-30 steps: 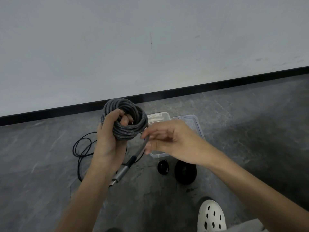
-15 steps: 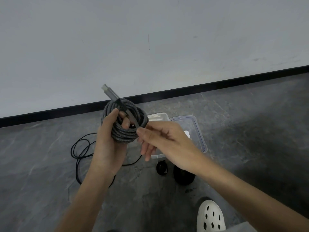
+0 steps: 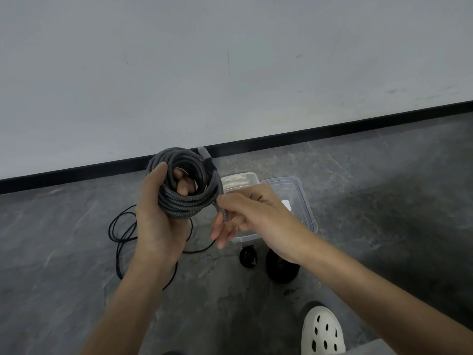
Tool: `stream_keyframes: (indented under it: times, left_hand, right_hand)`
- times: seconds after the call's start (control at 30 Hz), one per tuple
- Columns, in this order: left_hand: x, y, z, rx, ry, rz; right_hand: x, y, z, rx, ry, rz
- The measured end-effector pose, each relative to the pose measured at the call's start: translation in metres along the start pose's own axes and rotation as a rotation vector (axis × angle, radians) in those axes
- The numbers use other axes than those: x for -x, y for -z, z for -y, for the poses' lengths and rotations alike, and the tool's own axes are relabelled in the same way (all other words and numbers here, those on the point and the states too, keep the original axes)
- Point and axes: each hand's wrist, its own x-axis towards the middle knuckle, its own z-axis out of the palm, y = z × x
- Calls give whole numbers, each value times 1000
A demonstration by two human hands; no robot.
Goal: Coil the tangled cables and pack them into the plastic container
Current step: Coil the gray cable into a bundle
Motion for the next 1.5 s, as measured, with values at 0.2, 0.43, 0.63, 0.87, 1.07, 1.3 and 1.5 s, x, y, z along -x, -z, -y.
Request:
stream_keyframes:
  times: [0.2,0.43,0.63,0.87,1.07,1.3,1.5]
  left_hand:
    - [-2,3,-3,-16,-16,-47]
    - [-3,7,-13,-107,-67,35]
    - [-5,10,-19,-179,-50,86]
    - [-5,11,-14,-244,-43,140]
    - [-6,13,-14,-226,-40,139]
    - [-6,13,-15,-254,-37,158]
    - [-5,15,-12,-214,14,174]
  right_hand:
    - [0,-1,-2,49,-31,56]
    - [-1,2,1,17,-77,107]
    - [0,4,3,7,-128,113]
    - [1,3,4,39,-141,66]
    - [3,9,10,17,-114,37]
    - [2,11,6,68,-71,17]
    - [-1,16,4,26,-127,-73]
